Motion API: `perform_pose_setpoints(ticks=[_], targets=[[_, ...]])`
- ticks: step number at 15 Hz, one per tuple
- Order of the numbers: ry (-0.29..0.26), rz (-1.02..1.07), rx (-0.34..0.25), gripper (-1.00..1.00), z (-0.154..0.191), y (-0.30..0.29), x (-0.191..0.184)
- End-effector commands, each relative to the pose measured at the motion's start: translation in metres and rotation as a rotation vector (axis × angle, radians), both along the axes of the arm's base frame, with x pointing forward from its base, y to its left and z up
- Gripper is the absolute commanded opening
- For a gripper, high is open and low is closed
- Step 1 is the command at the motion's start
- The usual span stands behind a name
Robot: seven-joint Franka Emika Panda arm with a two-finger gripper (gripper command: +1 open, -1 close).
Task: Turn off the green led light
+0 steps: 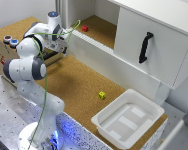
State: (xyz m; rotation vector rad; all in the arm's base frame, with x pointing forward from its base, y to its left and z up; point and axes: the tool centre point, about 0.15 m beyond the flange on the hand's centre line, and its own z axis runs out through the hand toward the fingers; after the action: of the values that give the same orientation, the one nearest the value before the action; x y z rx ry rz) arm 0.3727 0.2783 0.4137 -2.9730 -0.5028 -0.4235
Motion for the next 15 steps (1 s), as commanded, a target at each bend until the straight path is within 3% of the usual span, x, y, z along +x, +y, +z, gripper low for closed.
perform_pose_setpoints(ticks=[1, 6, 7, 8, 9, 10, 13, 15], targets=[[-0.043, 0.202, -0.009, 1.00, 0.047, 0.034, -0.007], [-0.061, 0.565, -0.105, 1.00, 0.109, 0.085, -0.054], [-0.061, 0.629, -0.130, 1.00, 0.115, 0.093, -0.065], [-0.059, 0.724, -0.218, 1.00, 0.118, 0.105, -0.081], [-0.044, 0.777, -0.245, 1.00, 0.119, 0.114, -0.093], [-0.022, 0.825, -0.261, 1.00, 0.119, 0.122, -0.107], [-0.030, 0.911, -0.286, 1.00, 0.130, 0.142, -0.144], [-0.037, 0.940, -0.339, 1.00, 0.132, 0.148, -0.164]])
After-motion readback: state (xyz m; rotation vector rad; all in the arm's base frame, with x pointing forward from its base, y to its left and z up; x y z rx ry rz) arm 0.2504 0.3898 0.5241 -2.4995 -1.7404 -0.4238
